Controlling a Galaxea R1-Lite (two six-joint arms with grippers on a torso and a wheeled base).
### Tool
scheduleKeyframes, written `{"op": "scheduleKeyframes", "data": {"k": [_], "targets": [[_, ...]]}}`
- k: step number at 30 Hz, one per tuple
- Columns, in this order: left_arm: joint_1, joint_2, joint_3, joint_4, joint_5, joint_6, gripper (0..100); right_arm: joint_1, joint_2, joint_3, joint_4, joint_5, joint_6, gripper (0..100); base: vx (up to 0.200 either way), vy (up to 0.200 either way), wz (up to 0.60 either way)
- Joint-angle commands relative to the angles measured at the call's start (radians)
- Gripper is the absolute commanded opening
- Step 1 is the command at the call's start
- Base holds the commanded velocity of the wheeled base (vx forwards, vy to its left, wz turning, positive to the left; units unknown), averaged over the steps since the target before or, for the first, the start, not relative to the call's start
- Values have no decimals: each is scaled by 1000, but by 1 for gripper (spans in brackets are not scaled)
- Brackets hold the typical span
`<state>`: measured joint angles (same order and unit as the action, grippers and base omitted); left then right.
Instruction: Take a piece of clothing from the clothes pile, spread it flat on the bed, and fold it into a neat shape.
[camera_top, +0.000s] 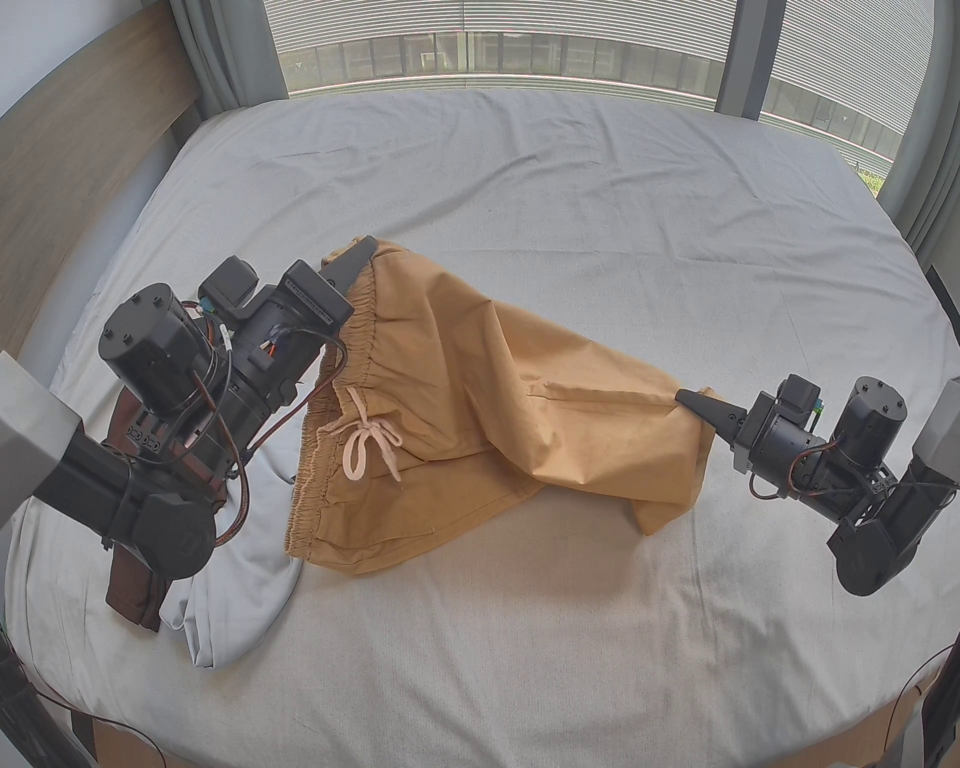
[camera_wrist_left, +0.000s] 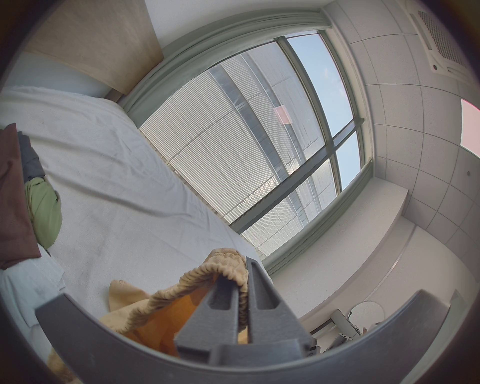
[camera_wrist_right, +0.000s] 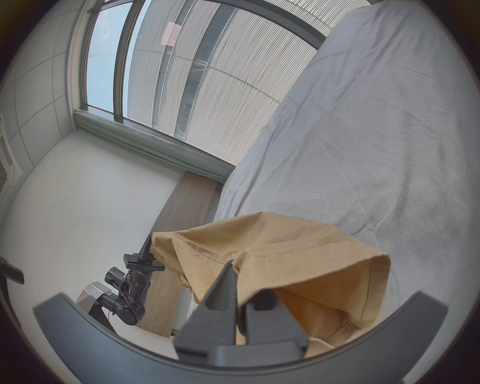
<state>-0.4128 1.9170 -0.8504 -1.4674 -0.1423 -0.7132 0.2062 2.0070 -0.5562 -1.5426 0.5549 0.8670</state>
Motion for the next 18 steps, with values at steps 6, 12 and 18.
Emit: {"op": "scheduleKeyframes", "data": {"k": [6, 12, 18], "targets": [[6, -30, 31, -44, -145, 18, 0, 24, -154, -8, 2, -1, -10, 0, 0, 0, 0], [20, -113, 74, -65, -197, 21, 0, 32, -244, -10, 4, 0, -10, 0, 0, 0, 0], [32, -170, 119, -71, -198, 24, 0, 16, -298, -10, 4, 0, -16, 0, 0, 0, 0]]}}
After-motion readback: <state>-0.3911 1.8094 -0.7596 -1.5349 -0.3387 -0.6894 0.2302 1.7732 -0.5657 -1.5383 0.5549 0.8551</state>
